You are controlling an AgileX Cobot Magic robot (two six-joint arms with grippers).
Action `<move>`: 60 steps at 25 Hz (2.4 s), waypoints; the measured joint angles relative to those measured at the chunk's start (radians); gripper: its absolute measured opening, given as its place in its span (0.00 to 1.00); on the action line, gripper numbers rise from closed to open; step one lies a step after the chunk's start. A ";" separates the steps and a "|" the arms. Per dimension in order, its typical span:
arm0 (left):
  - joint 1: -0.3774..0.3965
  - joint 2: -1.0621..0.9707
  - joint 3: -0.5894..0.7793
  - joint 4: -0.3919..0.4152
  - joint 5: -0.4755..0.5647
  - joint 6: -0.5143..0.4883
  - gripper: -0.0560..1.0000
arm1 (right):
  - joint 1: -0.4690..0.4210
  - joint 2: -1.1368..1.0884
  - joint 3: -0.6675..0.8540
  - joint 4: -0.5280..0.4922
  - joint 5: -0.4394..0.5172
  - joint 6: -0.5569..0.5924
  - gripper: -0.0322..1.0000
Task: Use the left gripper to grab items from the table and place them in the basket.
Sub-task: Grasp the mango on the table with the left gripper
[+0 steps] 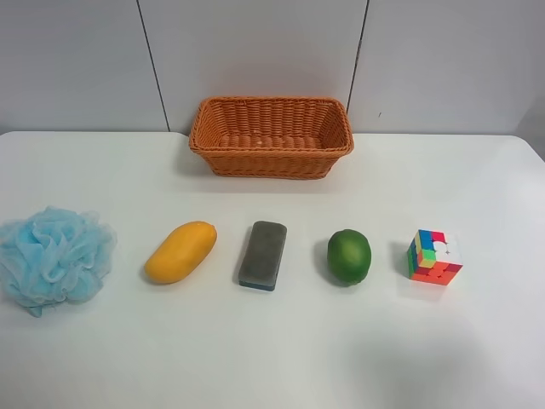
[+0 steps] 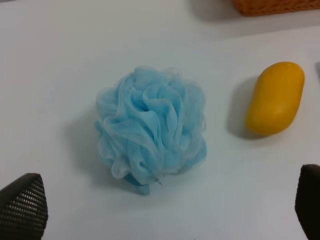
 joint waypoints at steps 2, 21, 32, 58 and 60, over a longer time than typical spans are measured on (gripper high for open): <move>0.000 0.000 0.000 0.000 0.000 0.000 0.99 | 0.000 0.000 0.000 0.000 0.000 0.000 0.99; 0.000 0.000 0.000 0.000 0.000 0.000 0.99 | 0.000 0.000 0.000 0.000 0.000 0.000 0.99; 0.000 0.221 -0.139 -0.033 0.028 -0.001 0.99 | 0.000 0.000 0.000 0.000 0.000 0.000 0.99; -0.530 1.658 -0.749 0.147 -0.025 -0.393 0.99 | 0.000 0.000 0.000 0.000 0.000 0.000 0.99; -0.533 1.711 -0.749 0.125 -0.063 -0.393 0.99 | 0.000 0.000 0.000 0.000 0.000 0.000 0.99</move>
